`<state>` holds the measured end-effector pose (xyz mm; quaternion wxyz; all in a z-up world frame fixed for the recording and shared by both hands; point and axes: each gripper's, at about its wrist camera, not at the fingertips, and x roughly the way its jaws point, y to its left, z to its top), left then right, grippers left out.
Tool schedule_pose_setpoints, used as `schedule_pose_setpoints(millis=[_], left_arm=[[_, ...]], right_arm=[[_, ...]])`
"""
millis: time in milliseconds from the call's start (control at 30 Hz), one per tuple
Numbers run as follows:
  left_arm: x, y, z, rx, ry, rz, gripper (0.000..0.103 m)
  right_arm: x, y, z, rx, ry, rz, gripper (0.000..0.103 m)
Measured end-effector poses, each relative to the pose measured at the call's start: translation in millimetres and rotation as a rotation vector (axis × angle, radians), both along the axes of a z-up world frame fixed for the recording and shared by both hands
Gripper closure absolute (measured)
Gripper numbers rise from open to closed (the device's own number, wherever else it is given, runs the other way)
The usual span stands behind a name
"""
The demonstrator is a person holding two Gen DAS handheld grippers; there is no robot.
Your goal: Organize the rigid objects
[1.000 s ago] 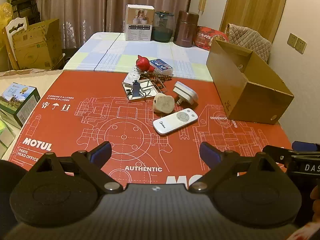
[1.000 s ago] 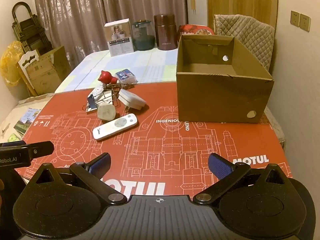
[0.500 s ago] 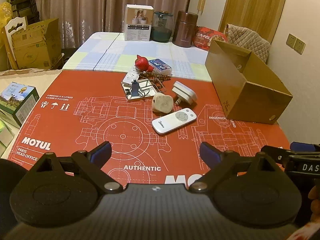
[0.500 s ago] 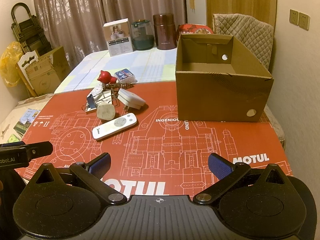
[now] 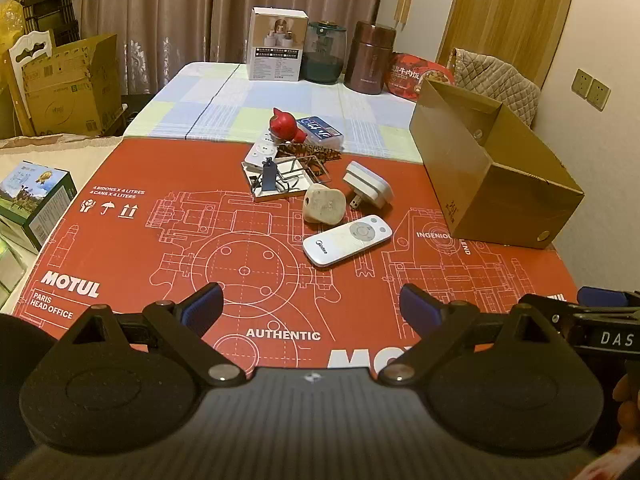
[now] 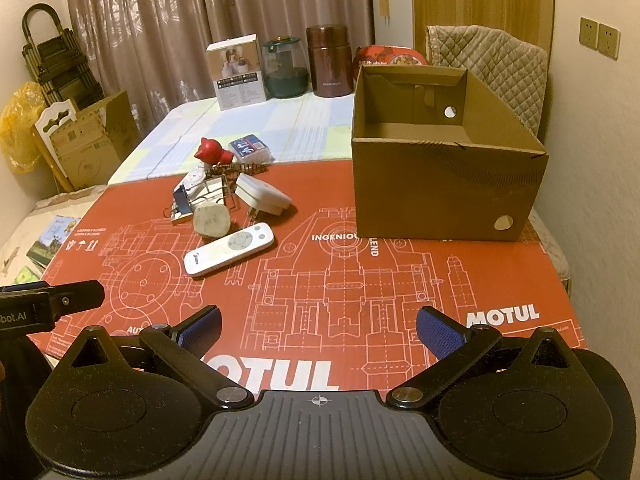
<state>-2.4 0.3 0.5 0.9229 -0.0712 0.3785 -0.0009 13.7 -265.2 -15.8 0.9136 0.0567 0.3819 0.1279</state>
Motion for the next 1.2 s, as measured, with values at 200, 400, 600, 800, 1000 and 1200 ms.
schedule_pose_setpoints(millis=[200, 400, 600, 800, 1000, 1200], left_arm=[[0, 1, -2, -0.004, 0.001, -0.003, 0.010], [1, 1, -4, -0.007, 0.000, -0.011, 0.010], [4, 3, -6, -0.008, 0.003, -0.019, 0.010], [13, 6, -8, 0.005, -0.003, -0.050, 0.012], [36, 12, -10, 0.055, -0.007, -0.146, 0.013], [67, 23, -11, 0.094, -0.021, -0.256, 0.013]], right_arm=[[0, 0, -1, 0.000, 0.000, 0.000, 0.002], [0, 0, -5, 0.000, 0.003, 0.000, 0.002], [0, 1, -10, 0.002, 0.003, 0.000, 0.002], [9, 3, -14, 0.005, -0.003, 0.014, 0.002], [21, 7, -17, 0.016, -0.030, 0.048, 0.002], [41, 17, -20, 0.026, -0.054, 0.087, 0.003]])
